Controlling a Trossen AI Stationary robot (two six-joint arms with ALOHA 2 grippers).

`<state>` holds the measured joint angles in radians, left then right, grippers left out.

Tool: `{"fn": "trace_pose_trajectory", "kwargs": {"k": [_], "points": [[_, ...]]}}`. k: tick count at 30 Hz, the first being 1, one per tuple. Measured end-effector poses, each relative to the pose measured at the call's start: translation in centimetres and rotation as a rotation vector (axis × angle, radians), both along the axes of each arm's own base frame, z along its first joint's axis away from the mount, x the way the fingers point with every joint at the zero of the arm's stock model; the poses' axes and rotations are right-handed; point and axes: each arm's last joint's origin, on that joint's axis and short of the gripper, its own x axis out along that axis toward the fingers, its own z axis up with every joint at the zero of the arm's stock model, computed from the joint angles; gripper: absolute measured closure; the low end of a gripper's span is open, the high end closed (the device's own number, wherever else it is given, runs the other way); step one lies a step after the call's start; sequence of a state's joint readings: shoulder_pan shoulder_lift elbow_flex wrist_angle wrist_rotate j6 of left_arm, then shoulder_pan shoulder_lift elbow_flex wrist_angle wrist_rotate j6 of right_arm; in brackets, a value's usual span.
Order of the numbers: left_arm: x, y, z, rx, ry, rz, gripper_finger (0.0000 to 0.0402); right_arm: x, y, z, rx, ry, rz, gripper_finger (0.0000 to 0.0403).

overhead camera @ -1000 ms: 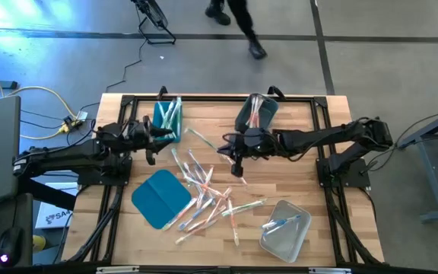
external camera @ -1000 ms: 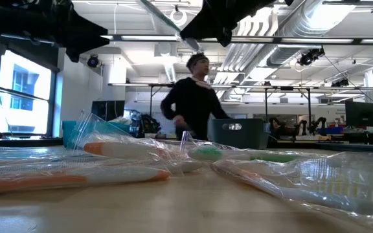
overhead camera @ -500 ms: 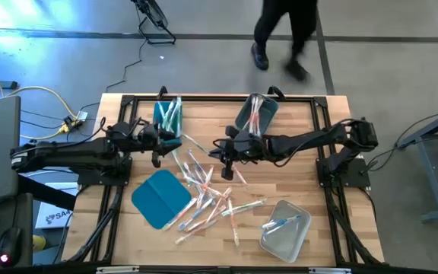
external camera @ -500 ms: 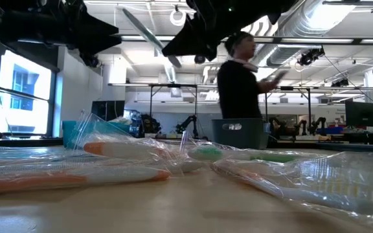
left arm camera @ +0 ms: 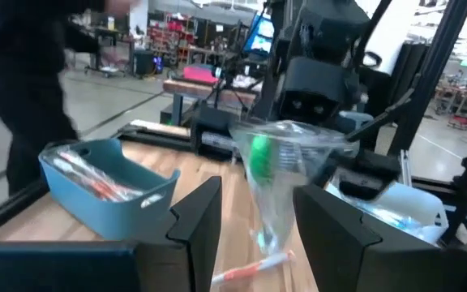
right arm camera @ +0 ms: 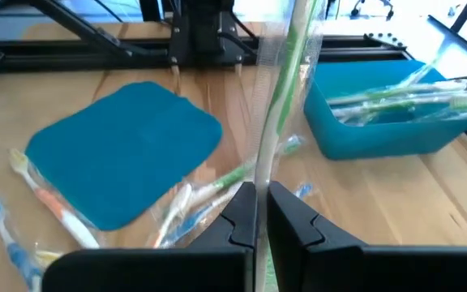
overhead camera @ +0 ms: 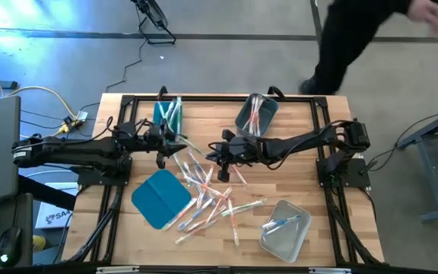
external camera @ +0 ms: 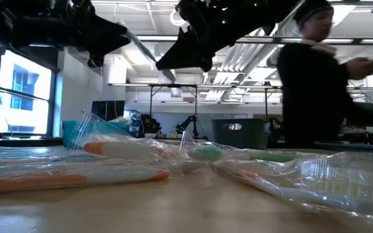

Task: Pick & Place Toothbrushes
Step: Put the middle green toothbrush into the blue bin

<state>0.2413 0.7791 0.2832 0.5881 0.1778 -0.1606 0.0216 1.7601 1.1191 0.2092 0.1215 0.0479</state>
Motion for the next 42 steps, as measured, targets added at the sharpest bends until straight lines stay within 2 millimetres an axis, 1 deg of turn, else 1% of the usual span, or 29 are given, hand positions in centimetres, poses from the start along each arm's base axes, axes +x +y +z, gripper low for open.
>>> {"fn": "trace_pose_trajectory", "kwargs": {"k": [3, 17, 20, 27, 32, 36, 42], "points": [[0.23, 0.04, -0.20, -0.001, 0.010, -0.004, 0.0252, 0.19, 0.00, -0.50, 0.000, 0.010, 0.000, 0.0398], [0.29, 0.05, -0.18, 0.024, 0.007, -0.004, 0.0257, 0.22, -0.11, -0.42, 0.008, 0.000, -0.009, 0.0398], [0.28, 0.05, -0.19, 0.024, 0.007, -0.006, 0.0274, 0.21, -0.11, -0.44, 0.008, 0.001, -0.010, 0.0398], [0.29, 0.05, -0.19, 0.024, 0.008, -0.005, 0.0332, 0.22, -0.11, -0.42, 0.008, 0.001, -0.010, 0.0398], [0.29, 0.04, -0.19, 0.024, 0.008, -0.009, 0.0360, 0.21, -0.11, -0.42, 0.008, 0.002, -0.010, 0.0398], [0.28, 0.03, -0.18, 0.023, 0.006, -0.010, 0.0370, 0.21, -0.12, -0.42, 0.008, 0.002, -0.010, 0.0398], [0.28, 0.04, -0.18, 0.022, 0.006, -0.009, 0.0373, 0.21, -0.12, -0.42, 0.007, 0.002, -0.010, 0.0398]]}}
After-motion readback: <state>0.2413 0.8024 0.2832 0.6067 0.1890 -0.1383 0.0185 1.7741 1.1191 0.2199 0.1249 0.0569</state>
